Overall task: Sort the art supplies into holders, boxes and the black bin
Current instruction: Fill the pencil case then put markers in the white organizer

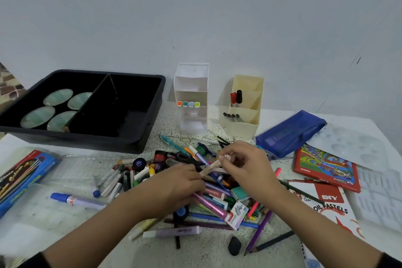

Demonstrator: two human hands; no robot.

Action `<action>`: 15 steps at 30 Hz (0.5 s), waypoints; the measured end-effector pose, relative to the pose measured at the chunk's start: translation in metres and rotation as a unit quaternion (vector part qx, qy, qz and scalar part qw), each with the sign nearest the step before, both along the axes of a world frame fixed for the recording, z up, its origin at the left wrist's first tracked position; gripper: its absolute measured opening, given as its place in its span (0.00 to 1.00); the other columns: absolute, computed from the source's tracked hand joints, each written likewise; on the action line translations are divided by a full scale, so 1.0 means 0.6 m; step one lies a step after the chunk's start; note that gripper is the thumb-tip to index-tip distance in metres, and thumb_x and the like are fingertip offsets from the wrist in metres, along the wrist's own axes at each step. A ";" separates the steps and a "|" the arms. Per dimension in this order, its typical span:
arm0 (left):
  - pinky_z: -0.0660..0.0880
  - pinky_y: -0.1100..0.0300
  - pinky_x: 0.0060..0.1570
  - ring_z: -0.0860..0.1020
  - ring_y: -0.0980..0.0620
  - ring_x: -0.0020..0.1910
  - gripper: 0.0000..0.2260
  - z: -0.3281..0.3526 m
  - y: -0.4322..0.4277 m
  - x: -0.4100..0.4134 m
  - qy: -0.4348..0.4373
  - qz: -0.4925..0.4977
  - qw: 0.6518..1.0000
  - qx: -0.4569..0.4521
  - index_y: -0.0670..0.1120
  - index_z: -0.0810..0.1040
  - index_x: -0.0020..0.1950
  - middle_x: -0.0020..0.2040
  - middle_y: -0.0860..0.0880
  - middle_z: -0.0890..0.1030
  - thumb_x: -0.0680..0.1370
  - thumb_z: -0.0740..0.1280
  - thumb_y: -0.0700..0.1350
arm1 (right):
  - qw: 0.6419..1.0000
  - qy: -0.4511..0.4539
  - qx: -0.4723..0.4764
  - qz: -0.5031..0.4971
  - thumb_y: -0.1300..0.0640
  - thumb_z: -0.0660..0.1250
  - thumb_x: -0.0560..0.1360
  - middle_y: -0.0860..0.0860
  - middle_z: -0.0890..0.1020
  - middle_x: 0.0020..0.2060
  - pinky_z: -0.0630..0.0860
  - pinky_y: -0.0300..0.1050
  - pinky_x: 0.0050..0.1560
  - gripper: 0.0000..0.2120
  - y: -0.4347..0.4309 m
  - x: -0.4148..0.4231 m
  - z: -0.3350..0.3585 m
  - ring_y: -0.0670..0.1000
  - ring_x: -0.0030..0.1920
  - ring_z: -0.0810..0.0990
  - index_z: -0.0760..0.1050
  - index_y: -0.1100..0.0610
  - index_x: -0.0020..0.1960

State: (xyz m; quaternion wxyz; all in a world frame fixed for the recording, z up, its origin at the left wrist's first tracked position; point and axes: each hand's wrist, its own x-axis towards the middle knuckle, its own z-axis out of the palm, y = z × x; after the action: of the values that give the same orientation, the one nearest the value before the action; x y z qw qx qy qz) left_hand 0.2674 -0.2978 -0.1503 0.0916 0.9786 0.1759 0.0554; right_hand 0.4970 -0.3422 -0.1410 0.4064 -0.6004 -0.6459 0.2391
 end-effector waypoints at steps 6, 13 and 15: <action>0.68 0.72 0.53 0.71 0.65 0.53 0.08 0.042 0.049 -0.030 -0.098 0.058 0.991 -0.067 0.54 0.78 0.57 0.51 0.64 0.74 0.79 0.70 0.51 | 0.989 0.148 -0.017 0.002 0.62 0.79 0.70 0.57 0.80 0.36 0.77 0.45 0.39 0.09 0.032 0.001 0.038 0.49 0.34 0.76 0.82 0.52 0.46; 0.77 0.59 0.47 0.80 0.54 0.47 0.11 0.078 0.088 -0.063 -0.272 0.167 0.940 -0.124 0.52 0.82 0.60 0.49 0.58 0.80 0.78 0.70 0.47 | 0.983 0.167 0.070 -0.034 0.55 0.71 0.78 0.45 0.80 0.40 0.80 0.49 0.42 0.06 0.080 0.002 0.077 0.47 0.36 0.80 0.74 0.53 0.51; 0.78 0.50 0.46 0.80 0.52 0.44 0.09 0.074 0.092 -0.061 -0.343 0.229 0.896 -0.166 0.56 0.80 0.57 0.48 0.55 0.82 0.78 0.70 0.46 | 0.982 0.155 0.102 -0.032 0.56 0.69 0.80 0.44 0.81 0.39 0.81 0.50 0.41 0.06 0.090 -0.004 0.084 0.47 0.36 0.82 0.71 0.53 0.52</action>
State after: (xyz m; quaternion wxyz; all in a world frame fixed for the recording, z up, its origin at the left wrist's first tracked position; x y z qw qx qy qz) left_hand 0.2306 -0.2424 -0.1061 0.2921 0.8021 0.3595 0.3769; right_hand 0.4949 -0.2885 -0.0903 0.5678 -0.5322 -0.5766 0.2488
